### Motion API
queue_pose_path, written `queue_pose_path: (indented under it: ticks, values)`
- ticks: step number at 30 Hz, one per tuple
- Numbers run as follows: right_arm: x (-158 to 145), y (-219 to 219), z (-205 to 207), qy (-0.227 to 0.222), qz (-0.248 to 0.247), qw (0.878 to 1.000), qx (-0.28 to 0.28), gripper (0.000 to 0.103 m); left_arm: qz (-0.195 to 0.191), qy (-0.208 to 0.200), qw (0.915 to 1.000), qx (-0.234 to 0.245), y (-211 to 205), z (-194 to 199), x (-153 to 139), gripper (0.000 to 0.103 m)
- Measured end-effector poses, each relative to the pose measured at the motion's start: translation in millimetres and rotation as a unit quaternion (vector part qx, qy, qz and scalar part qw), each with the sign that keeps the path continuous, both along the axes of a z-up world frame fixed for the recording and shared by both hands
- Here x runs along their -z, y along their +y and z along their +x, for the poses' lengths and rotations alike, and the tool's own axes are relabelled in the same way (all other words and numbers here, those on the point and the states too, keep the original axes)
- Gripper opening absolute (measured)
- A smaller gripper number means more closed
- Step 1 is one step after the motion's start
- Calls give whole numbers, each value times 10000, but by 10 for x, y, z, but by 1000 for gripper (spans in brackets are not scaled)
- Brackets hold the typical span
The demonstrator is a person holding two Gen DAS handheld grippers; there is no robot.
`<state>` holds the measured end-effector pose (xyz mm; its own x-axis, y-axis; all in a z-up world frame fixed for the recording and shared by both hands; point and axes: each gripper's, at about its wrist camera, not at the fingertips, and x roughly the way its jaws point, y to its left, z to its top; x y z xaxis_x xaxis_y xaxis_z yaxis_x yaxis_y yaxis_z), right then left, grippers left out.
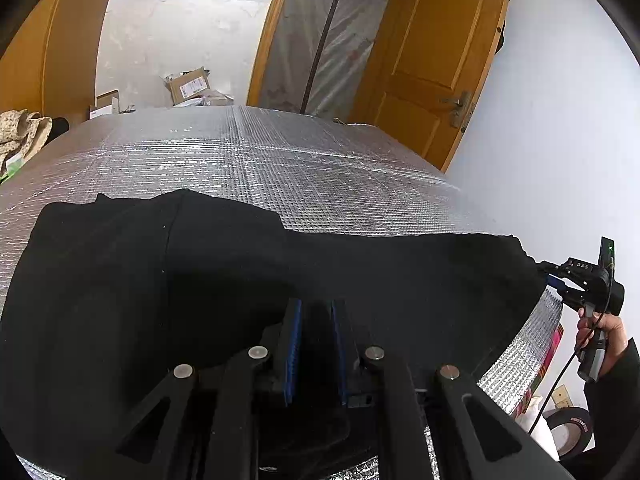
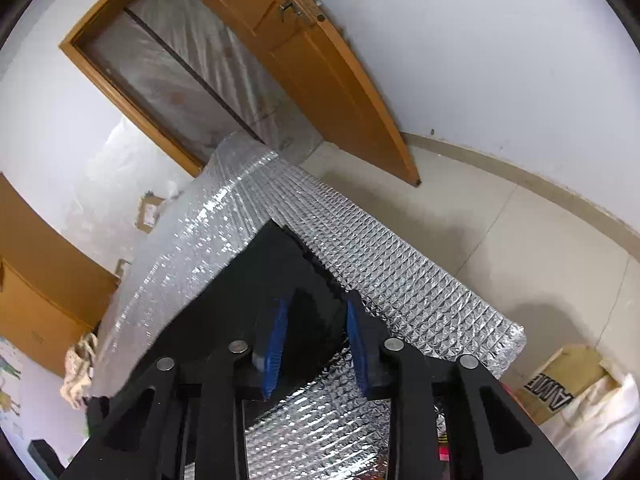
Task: Fold clothes
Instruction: 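Hold the sweatshirt with the left gripper while the right gripper moves away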
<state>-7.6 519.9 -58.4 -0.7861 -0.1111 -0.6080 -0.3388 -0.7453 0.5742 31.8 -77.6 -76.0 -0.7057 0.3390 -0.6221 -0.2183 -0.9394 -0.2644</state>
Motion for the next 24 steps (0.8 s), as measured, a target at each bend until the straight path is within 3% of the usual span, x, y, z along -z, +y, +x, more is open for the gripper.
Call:
queue_pose_path:
  ticks: [9,10,11,12,16,24]
  values:
    - [54,23,-32,-44,-85,9999,40,29,-15,8,10000,3,23,-22,-5,15]
    - [39,9,-42,-29,-76,10000,-5,25,-13,15,10000,-3,24,-23,-10,15]
    - [24,-5,-51,-14,-67,10000,-50,9,-20,36,10000,2,29,-16,-22,15]
    - [15,-10,-58,-6,-87,9999,-90,7,-27,56,10000,8,33,-9,-34,15]
    - [-100,-53,-36,262,-136,9994,-183,7,-28,126,9999,25,38,12,-80,15]
    - [-555,-383,-74,882,-202,9920,-882,7,22,235,9997,39,19,53,-152,15]
